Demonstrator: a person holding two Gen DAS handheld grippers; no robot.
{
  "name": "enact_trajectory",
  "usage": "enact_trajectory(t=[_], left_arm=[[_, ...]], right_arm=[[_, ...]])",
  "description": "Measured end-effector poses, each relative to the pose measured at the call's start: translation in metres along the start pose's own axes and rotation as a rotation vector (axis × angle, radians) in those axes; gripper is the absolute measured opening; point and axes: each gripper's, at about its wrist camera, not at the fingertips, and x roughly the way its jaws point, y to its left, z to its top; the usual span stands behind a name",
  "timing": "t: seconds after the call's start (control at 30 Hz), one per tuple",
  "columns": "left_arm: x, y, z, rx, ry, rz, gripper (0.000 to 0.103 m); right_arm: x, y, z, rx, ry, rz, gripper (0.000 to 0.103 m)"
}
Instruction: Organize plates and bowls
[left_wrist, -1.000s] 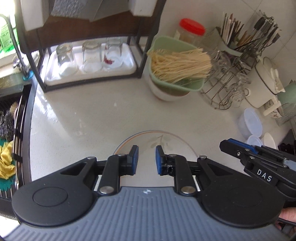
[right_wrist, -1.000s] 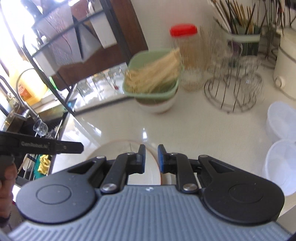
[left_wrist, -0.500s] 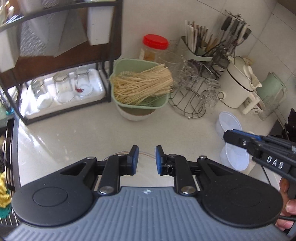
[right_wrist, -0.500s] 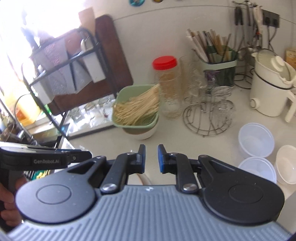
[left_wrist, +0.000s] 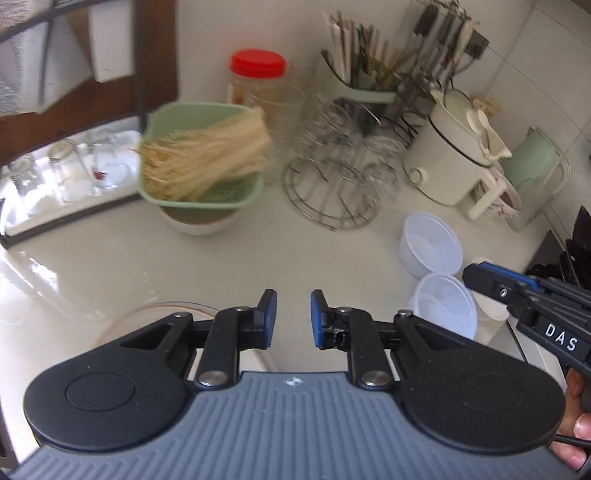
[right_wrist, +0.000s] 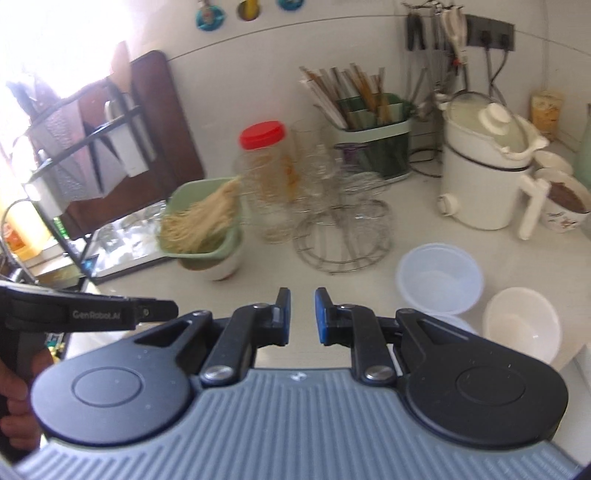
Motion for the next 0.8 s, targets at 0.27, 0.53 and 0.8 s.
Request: enact_trajectory(t=[0.27, 0.53, 0.8], left_arm=[[0.025, -0.049, 0.003, 0.071, 0.015, -0.032, 0.024], [0.062, -0.092, -0.001, 0.108, 0.071, -0.083, 0.042], [0.092, -0.117, -0.005, 0.106, 0.097, -0.104, 0.052]], right_arm=[[-0.008, -0.049, -0.015, 0.049, 0.004, -0.092, 0.018], [-0.01, -0.094, -0.033, 0.127, 0.034, -0.138, 0.018], [-0.001, -0.131, -0.047, 0.203, 0.07, -0.134, 0.041]])
